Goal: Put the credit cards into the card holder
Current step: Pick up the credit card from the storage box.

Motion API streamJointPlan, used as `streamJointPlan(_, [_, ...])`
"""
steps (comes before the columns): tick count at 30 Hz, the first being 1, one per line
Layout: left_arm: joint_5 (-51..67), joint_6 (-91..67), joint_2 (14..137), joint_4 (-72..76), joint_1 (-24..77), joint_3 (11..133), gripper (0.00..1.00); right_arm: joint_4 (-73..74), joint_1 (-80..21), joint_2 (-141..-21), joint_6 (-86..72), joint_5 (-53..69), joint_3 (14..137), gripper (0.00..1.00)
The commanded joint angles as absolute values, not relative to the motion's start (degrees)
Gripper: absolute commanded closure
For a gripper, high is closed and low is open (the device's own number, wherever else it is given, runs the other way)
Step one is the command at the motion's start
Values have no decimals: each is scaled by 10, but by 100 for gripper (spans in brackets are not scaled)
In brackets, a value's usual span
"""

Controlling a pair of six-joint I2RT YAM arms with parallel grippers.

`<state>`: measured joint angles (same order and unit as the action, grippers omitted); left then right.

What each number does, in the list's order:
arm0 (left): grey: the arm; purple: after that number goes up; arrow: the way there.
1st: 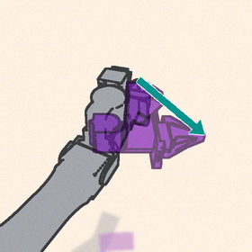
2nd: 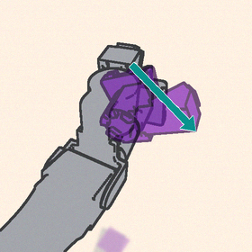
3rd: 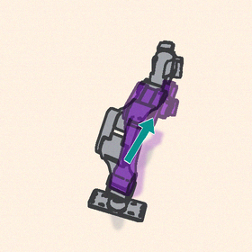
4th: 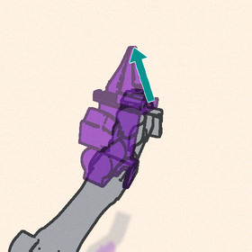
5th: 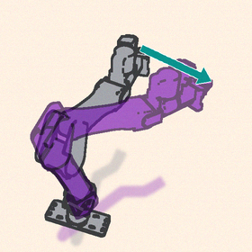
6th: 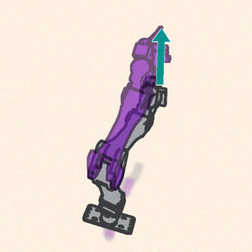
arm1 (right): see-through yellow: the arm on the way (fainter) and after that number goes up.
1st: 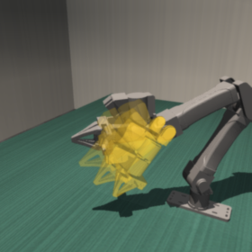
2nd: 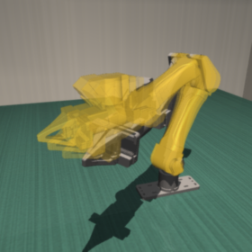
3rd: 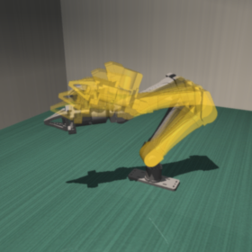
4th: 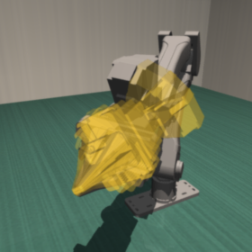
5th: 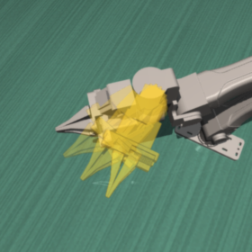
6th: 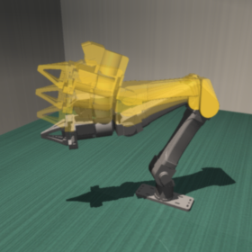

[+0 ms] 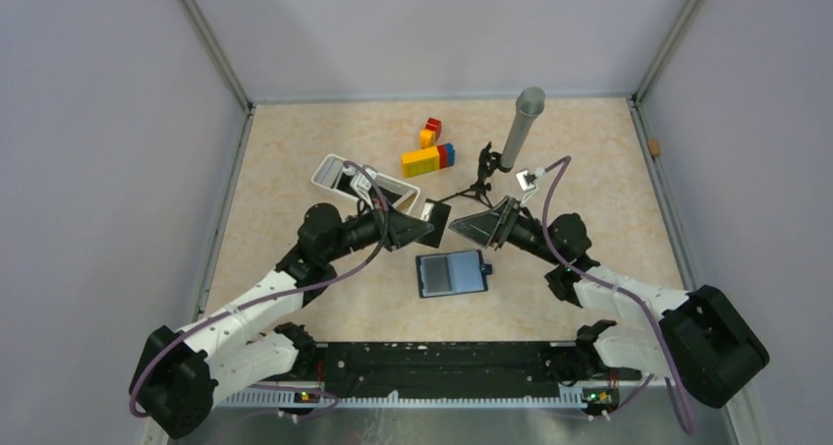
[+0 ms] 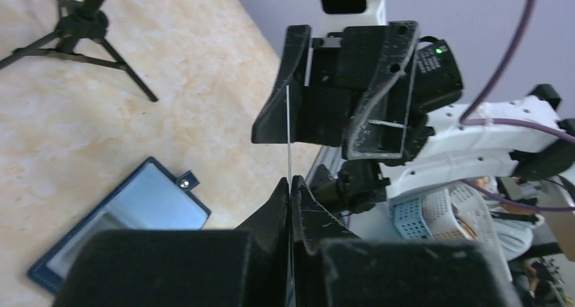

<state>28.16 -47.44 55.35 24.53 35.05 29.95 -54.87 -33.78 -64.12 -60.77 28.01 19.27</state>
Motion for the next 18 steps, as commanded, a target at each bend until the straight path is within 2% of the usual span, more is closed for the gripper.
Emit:
streamJointPlan(1, [339,-525,559,367,352,289,100,-663,-336,-672,-638,323,235,42])
streamJointPlan(7, [370,-522,574,363,354,289,100,-684,-338,-711,-642,337,262,53])
streamJointPlan(14, [361,-524,590,367,357,279,100,-733,-339,-756,-670,362,268,95])
streamJointPlan(15, [357,-520,591,357,357,281,92,-732,-339,-756,-670,361,262,100])
streamJointPlan(17, [344,-503,595,313,357,287,63,-690,-336,-746,-656,350,253,100])
streamJointPlan(18, [329,-489,596,284,357,288,51,-641,-335,-734,-639,338,252,100])
